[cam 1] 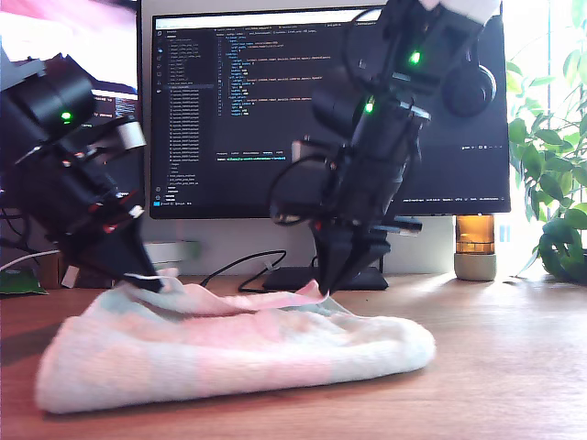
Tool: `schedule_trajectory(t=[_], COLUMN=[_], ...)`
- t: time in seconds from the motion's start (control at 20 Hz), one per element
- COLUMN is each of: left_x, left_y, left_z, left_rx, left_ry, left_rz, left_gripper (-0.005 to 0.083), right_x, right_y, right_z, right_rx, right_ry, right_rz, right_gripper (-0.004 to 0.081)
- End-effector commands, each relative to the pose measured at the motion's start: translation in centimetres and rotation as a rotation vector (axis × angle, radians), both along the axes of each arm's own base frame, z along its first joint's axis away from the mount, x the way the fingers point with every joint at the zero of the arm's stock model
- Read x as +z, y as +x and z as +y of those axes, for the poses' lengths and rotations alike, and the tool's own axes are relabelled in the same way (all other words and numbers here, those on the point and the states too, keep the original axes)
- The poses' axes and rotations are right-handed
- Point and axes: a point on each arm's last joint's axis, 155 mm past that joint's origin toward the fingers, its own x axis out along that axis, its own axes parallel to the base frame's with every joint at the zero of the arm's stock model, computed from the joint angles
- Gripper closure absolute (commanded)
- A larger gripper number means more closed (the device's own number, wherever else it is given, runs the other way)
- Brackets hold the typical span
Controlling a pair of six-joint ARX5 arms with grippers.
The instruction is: Fold the tea towel to a neat square and place it to the right
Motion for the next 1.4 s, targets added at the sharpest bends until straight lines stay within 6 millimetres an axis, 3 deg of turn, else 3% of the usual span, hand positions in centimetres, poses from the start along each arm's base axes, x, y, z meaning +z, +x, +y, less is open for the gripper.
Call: schedule_trajectory(t=[0.0, 0.15, 0.45, 1.05, 1.35], left_x=[-0.5, -0.6, -0.6, 0.5, 1.1], left_y=[-0.4, -0.5, -0.4, 0.0, 1.4], left_z=[0.3, 0.5, 0.5, 1.3, 3.7], left_rx=[-0.003, 0.000, 0.010, 0.017, 0.109], left_ry=[-0.006, -0.009, -0.012, -0.121, -0.169], left_rz=[0.009, 0.019, 0.025, 0.041, 0.040], left_gripper=[0.0795, 0.0794, 0.0782, 0.0793, 0.0793], right_x=[0.6, 0.9, 1.0, 5.8, 5.8], right_y=[0.4, 0.4, 0.2, 0.1, -0.9], right_z=[0.6, 1.0, 1.6, 2.3, 2.4], right_rx=[0.003, 0.010, 0.024, 0.076, 0.190], right_ry=[0.018, 0.027, 0.050, 0.078, 0.032], right_rz=[-0.020, -0.023, -0.015, 0.040, 0.042], right_gripper=[0.0782, 0.0775, 0.0588, 0.0587, 0.0553])
